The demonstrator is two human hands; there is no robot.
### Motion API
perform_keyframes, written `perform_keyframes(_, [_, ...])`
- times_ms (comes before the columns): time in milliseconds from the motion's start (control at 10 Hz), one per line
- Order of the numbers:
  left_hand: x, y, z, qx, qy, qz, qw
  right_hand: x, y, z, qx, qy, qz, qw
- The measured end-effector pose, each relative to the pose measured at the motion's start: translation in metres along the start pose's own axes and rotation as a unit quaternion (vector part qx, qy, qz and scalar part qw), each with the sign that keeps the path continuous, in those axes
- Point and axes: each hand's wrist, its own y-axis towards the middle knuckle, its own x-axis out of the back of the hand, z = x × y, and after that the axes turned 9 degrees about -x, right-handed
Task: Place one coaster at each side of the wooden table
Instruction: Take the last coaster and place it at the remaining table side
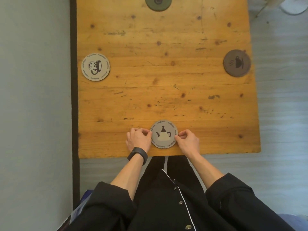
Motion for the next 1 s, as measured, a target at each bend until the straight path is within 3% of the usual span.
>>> perform_keyframes(300, [-0.003, -0.001, -0.001, 0.003, 0.03, -0.008, 1.0, -0.002, 0.0, -0.004, 0.017, -0.008, -0.008, 1.0])
perform_keyframes(600, [-0.012, 0.003, 0.004, -0.187, 0.141, -0.044, 0.971, -0.005, -0.001, -0.007, 0.076, -0.04, -0.019, 0.996])
perform_keyframes(700, [-0.013, 0.002, 0.004, -0.205, 0.18, -0.044, 0.961, -0.004, -0.002, -0.007, 0.167, -0.128, -0.03, 0.977])
perform_keyframes(800, [-0.012, 0.004, 0.006, -0.234, 0.227, -0.034, 0.945, -0.004, -0.005, -0.006, 0.216, -0.219, -0.02, 0.951])
perform_keyframes(1000, [0.012, 0.016, -0.006, -0.303, 0.292, 0.028, 0.907, 0.008, 0.001, 0.002, 0.218, -0.253, 0.005, 0.943])
